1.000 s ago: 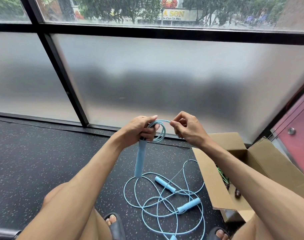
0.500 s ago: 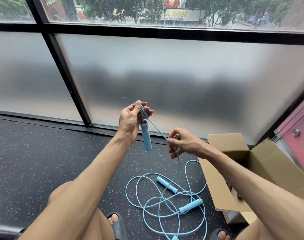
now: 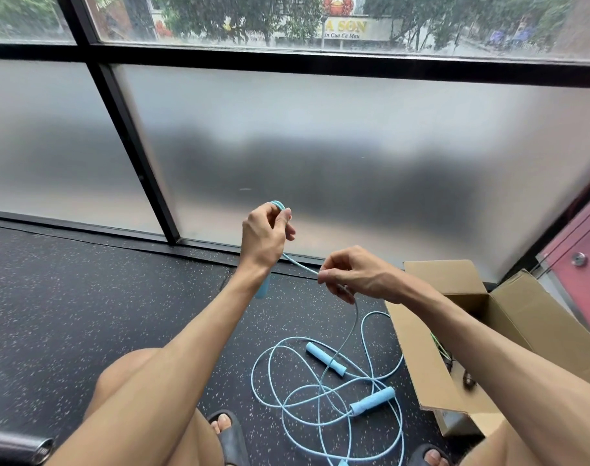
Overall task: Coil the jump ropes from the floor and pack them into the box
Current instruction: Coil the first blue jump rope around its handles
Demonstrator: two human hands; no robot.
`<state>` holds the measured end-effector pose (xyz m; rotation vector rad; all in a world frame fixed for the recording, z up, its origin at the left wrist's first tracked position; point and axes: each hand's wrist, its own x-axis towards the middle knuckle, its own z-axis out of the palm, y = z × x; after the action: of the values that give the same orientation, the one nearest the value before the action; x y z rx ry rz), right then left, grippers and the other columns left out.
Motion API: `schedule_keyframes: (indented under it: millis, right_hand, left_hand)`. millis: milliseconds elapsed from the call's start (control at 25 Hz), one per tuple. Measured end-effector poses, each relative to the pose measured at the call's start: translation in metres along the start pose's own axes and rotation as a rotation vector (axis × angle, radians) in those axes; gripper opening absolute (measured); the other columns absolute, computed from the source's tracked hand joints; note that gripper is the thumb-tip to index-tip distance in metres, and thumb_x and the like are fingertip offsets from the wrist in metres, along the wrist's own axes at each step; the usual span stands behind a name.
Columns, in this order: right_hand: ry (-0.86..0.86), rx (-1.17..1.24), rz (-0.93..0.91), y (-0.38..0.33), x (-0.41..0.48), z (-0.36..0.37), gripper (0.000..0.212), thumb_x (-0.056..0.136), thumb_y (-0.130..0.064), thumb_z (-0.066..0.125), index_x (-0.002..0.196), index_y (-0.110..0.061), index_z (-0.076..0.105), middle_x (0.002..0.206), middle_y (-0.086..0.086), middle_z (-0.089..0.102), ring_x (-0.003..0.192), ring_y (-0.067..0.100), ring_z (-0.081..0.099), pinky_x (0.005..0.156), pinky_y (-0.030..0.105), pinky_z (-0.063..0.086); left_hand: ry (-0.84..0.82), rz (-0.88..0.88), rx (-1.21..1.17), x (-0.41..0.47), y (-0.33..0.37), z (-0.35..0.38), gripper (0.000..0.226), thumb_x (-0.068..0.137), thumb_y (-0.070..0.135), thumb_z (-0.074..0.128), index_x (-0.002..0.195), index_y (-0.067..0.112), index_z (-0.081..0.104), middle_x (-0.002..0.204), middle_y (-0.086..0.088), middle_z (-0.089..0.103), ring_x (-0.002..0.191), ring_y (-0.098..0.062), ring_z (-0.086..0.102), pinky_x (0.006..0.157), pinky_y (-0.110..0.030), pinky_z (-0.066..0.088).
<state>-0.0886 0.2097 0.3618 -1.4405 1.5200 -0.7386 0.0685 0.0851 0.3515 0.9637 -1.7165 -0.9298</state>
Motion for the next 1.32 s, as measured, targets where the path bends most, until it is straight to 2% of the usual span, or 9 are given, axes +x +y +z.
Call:
schedule_keyframes:
  millis: [160,280,400,520,720,920,1000,1120,1320]
  right_hand:
    - [0.084,0.124,-0.081,-0.006,-0.001,-0.007,0.023,0.101,-0.011,0.054,0.087,0.003,0.066,0.057,0.002,0.049,0.049,0.016,0.04,0.046,0.027,0.035]
    - [0.204,0.179,-0.136,-0.01,-0.002,-0.016,0.024,0.102,-0.009,0.051,0.085,0.0,0.066,0.056,0.003,0.043,0.048,0.014,0.034,0.043,0.024,0.031]
    - [0.321,0.173,-0.163,-0.008,-0.001,-0.022,0.025,0.101,-0.008,0.052,0.082,-0.003,0.066,0.055,0.005,0.043,0.047,0.016,0.033,0.044,0.025,0.029]
    - [0.396,0.153,-0.17,-0.003,0.002,-0.023,0.022,0.1,-0.008,0.054,0.081,-0.007,0.066,0.055,0.004,0.049,0.047,0.017,0.036,0.044,0.028,0.031]
    - [0.412,0.227,-0.182,0.0,0.007,-0.012,0.019,0.1,-0.015,0.055,0.085,-0.005,0.057,0.061,0.011,0.055,0.046,0.017,0.046,0.047,0.029,0.041]
    - [0.246,0.325,-0.033,0.012,0.007,-0.011,0.025,0.104,-0.021,0.046,0.092,-0.003,0.058,0.076,0.019,0.066,0.066,0.03,0.066,0.073,0.046,0.056]
    - [0.142,0.315,0.051,0.019,0.006,-0.007,0.019,0.104,-0.02,0.046,0.095,-0.005,0.055,0.084,0.021,0.07,0.078,0.033,0.07,0.08,0.048,0.056]
    - [0.06,0.204,0.175,0.029,0.009,0.002,0.01,0.101,-0.018,0.054,0.101,-0.009,0.052,0.09,0.017,0.072,0.081,0.026,0.07,0.084,0.047,0.056]
    - [-0.081,0.073,0.276,0.038,0.007,0.015,0.008,0.1,-0.016,0.055,0.098,-0.011,0.048,0.101,0.023,0.073,0.089,0.029,0.071,0.071,0.032,0.052]
  left_hand:
    - [-0.317,-0.029,0.12,-0.005,0.005,0.004,0.026,0.099,0.013,0.053,0.081,0.0,0.065,0.059,-0.008,0.066,0.046,-0.013,0.061,0.055,-0.026,0.053]
    - [-0.578,-0.103,0.103,-0.009,0.011,0.006,0.033,0.104,0.015,0.045,0.083,0.001,0.067,0.052,-0.004,0.055,0.04,-0.009,0.05,0.047,-0.021,0.043]
    - [-0.758,-0.202,-0.039,-0.012,0.017,0.005,0.045,0.107,0.022,0.036,0.081,-0.001,0.065,0.05,-0.007,0.045,0.042,-0.016,0.039,0.046,-0.026,0.036]
    - [-0.802,-0.327,-0.281,-0.014,0.022,0.003,0.047,0.106,0.031,0.039,0.073,0.004,0.06,0.049,-0.001,0.032,0.043,-0.014,0.026,0.046,-0.025,0.029]
    - [-0.827,-0.437,-0.595,-0.012,0.024,0.001,0.042,0.101,0.029,0.041,0.065,0.009,0.052,0.042,0.006,0.022,0.045,-0.015,0.014,0.051,-0.032,0.019]
    - [-0.674,-0.477,-0.993,-0.008,0.028,-0.004,0.031,0.101,0.027,0.04,0.08,0.009,0.054,0.056,0.004,0.024,0.053,-0.013,0.017,0.054,-0.026,0.03]
    - [-0.574,-0.477,-1.036,-0.005,0.028,-0.006,0.028,0.101,0.027,0.04,0.089,0.008,0.055,0.061,0.003,0.031,0.055,-0.013,0.025,0.06,-0.026,0.034]
    - [-0.46,-0.46,-1.044,-0.001,0.026,-0.008,0.024,0.101,0.022,0.04,0.097,0.006,0.057,0.068,0.001,0.04,0.058,-0.014,0.04,0.066,-0.027,0.04]
    - [-0.228,-0.39,-1.03,0.006,0.022,-0.013,0.02,0.103,0.015,0.045,0.101,0.002,0.06,0.075,-0.006,0.057,0.068,-0.02,0.058,0.072,-0.029,0.053]
